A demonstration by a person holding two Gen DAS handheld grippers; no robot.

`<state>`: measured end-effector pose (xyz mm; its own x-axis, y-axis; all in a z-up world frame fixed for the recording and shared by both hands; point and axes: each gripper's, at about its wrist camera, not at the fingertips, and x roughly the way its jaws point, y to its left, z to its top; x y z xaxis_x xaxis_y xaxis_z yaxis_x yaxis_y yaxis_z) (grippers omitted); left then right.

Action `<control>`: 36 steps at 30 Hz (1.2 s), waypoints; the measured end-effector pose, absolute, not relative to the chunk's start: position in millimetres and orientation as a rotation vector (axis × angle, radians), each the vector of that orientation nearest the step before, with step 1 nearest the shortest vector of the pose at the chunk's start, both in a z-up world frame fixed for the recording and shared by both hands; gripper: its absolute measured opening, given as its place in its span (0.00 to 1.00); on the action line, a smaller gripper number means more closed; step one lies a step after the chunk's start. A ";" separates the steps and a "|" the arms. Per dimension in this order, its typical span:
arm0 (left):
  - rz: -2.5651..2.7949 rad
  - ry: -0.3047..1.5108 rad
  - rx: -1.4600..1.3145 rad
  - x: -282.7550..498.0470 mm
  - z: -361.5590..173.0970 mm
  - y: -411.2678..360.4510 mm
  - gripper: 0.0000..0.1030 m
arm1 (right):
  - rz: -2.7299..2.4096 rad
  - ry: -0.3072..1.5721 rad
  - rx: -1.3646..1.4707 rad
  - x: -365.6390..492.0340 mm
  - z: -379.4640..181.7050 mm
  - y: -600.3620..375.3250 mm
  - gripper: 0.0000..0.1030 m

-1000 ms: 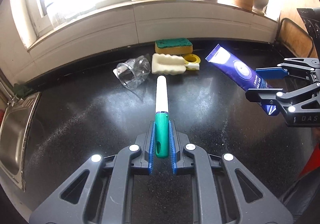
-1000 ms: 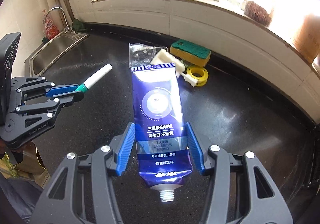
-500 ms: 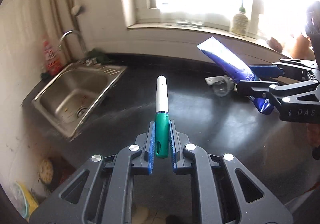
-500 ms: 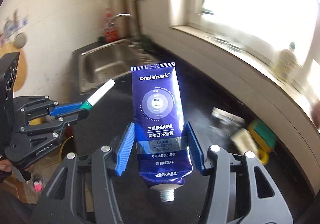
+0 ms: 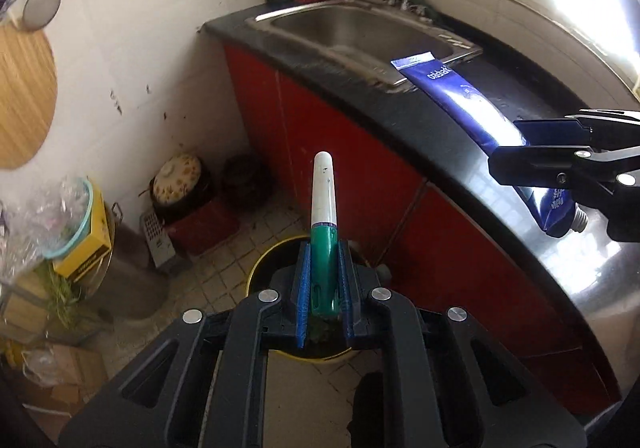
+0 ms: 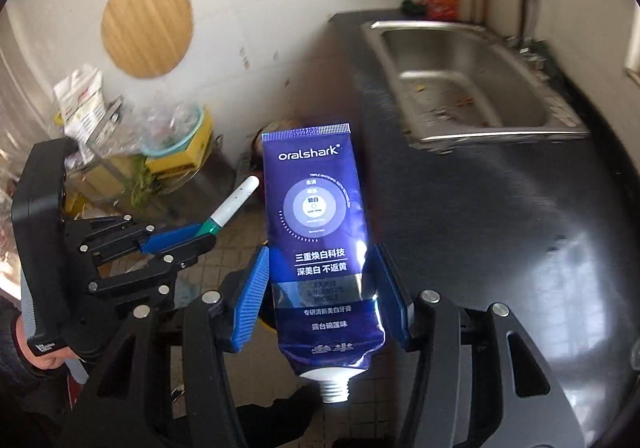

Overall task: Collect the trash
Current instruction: 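Carry marker and toothpaste tube over the yellow bin and open both tools, then swing both open tools back over the counter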

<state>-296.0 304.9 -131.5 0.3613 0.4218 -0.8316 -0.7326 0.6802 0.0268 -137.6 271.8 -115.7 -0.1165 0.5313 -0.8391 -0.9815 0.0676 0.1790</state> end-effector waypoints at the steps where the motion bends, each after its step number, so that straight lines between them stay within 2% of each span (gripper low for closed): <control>1: 0.781 0.942 -0.401 -303.4 -141.1 311.4 0.12 | 1.456 0.976 -0.657 -149.2 -129.9 284.1 0.51; 6: 0.798 0.972 -0.494 -325.9 -194.7 334.2 0.12 | 1.455 1.069 -0.714 -170.2 -180.4 321.0 0.51; 12: 0.783 0.963 -0.537 -324.5 -229.6 351.8 0.12 | 1.429 1.121 -0.782 -182.2 -226.6 347.2 0.50; 14: 0.776 0.962 -0.537 -323.4 -234.5 356.0 0.12 | 1.428 1.127 -0.798 -185.1 -233.6 349.5 0.41; 15: 0.767 0.956 -0.541 -324.5 -236.4 359.0 0.12 | 1.427 1.129 -0.799 -185.5 -236.8 353.6 0.41; 16: 0.756 0.951 -0.547 -325.7 -238.0 361.6 0.12 | 1.428 1.130 -0.799 -185.3 -239.9 356.5 0.48; 17: 0.748 0.951 -0.554 -325.9 -239.9 362.5 0.19 | 1.425 1.134 -0.807 -185.3 -242.7 358.3 0.68; 18: 0.749 0.961 -0.554 -326.8 -244.7 364.7 0.30 | 1.411 1.120 -0.814 -184.9 -245.2 360.4 0.77; 19: 0.760 0.966 -0.548 -327.3 -247.9 365.7 0.69 | 1.398 1.115 -0.823 -183.7 -245.8 360.8 0.77; 20: 0.777 0.968 -0.539 -327.8 -249.5 366.0 0.88 | 1.395 1.128 -0.822 -182.6 -246.0 359.8 0.77; 28: 0.771 0.987 -0.511 -323.8 -240.2 356.7 0.88 | 1.387 1.117 -0.735 -166.1 -208.9 324.1 0.79; 36: 0.698 0.982 -0.391 -293.5 -175.6 321.7 0.89 | 1.281 1.038 -0.548 -119.9 -122.9 254.9 0.81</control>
<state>-293.5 321.7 -175.6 0.3661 0.3581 -0.8589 -0.6937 0.7203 0.0046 -119.9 254.9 -122.9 -0.0504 0.5074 -0.8603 -0.9467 0.2501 0.2030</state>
